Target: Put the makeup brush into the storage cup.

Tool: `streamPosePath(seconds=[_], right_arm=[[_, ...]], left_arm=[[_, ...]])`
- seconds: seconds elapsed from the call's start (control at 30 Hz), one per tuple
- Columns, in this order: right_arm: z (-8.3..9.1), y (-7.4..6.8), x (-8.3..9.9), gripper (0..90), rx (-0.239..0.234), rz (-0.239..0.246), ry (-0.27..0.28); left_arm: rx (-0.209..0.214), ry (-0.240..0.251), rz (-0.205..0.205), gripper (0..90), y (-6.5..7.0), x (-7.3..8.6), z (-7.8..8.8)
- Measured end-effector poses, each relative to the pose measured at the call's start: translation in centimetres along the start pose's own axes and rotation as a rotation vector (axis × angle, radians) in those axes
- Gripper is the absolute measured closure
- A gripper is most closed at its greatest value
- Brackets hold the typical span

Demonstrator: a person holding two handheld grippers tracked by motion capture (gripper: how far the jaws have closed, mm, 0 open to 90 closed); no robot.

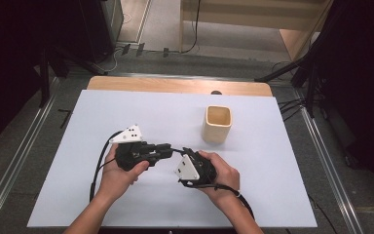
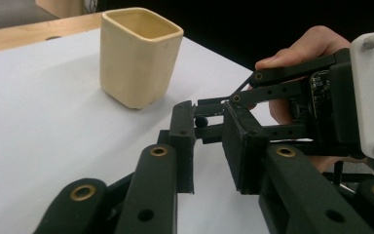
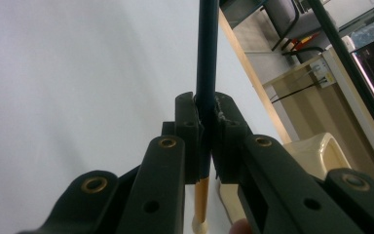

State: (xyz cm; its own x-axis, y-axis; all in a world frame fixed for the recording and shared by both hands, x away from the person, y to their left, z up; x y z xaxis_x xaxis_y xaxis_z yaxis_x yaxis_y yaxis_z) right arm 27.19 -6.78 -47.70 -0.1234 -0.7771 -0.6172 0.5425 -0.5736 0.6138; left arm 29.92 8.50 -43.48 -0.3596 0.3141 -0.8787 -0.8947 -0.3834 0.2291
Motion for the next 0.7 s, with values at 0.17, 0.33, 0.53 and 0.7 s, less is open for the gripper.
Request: streamPosePath(seconds=[0.17,0.33,0.53,0.7], right_arm=[[0.2,-0.1,-0.2,84.2,0.029,0.076,-0.011],[0.2,-0.2,-0.3,84.2,0.029,0.124,-0.012],[0.3,-0.2,-0.3,61.5,-0.002,0.036,0.033],[0.7,0.5,-0.4,40.0,-0.045,-0.165,0.093]], left_arm=[[0.002,-0.017,0.018,76.7,0.0,0.1,-0.4],[-0.004,-0.037,0.021,84.5,-0.1,0.3,-0.7],[-0.013,-0.007,0.010,86.1,-0.2,0.1,-0.3],[-0.047,0.032,0.008,86.2,-0.7,0.1,0.4]])
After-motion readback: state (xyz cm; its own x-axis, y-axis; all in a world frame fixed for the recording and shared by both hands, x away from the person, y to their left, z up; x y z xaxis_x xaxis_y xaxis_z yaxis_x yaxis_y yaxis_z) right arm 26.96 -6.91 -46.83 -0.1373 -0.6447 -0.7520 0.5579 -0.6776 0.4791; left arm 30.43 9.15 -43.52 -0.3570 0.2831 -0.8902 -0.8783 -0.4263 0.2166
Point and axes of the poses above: each handheld gripper's, and its own axes: z roughly backward along the jaws, x roughly out of its underside, y roughly to its right, the point moved 5 cm from there along -z, roughly forward along the jaws, and after that the axes turned 3 degrees about -z, right-handed, at the moved point
